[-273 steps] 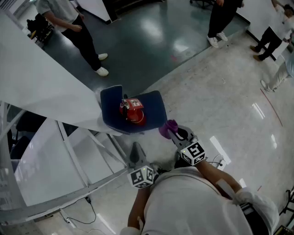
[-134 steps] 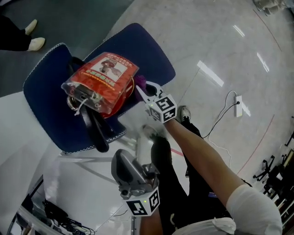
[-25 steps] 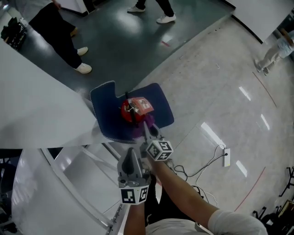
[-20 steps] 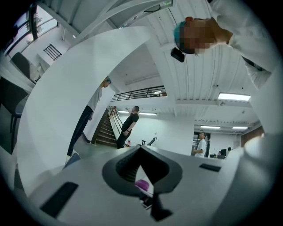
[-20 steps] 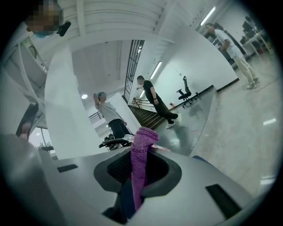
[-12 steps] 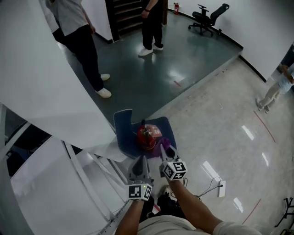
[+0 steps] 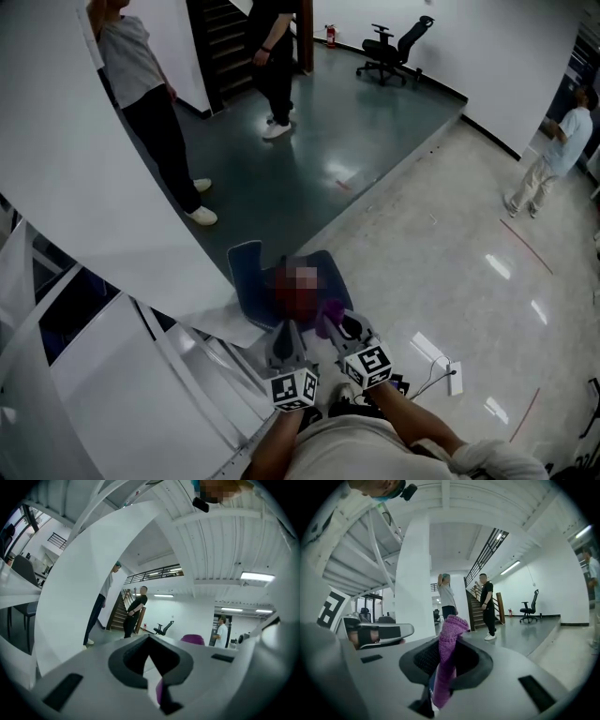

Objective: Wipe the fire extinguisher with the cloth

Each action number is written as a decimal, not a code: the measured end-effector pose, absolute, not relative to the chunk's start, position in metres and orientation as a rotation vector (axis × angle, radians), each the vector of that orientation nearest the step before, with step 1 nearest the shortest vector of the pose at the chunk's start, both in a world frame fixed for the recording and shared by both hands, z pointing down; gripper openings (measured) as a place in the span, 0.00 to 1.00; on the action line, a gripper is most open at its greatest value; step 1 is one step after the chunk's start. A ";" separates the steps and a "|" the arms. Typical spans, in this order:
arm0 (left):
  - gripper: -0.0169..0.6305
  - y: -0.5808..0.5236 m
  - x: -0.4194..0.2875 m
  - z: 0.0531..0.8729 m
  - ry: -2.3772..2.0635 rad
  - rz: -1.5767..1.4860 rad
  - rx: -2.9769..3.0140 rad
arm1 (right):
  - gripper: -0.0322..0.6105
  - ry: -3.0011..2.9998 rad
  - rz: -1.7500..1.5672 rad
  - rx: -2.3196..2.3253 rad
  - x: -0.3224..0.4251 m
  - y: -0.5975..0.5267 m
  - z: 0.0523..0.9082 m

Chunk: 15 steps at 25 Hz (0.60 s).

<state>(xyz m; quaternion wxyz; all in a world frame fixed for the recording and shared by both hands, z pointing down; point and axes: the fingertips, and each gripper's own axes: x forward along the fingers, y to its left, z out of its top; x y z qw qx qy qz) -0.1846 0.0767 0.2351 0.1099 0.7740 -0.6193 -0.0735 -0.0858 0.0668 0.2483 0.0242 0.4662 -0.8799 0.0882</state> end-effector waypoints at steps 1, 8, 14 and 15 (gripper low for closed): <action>0.03 0.081 -0.180 0.229 -1.824 -0.246 2.298 | 0.14 -2.716 0.281 1.445 -0.082 0.073 0.247; 0.03 0.092 -0.168 0.227 -1.805 -0.291 2.342 | 0.14 -2.653 0.244 1.443 -0.062 0.088 0.255; 0.03 0.092 -0.166 0.237 -1.775 -0.258 2.332 | 0.14 -2.675 0.209 1.428 -0.057 0.091 0.252; 0.03 0.091 -0.165 0.238 -1.773 -0.251 2.332 | 0.14 -2.676 0.213 1.423 -0.057 0.092 0.253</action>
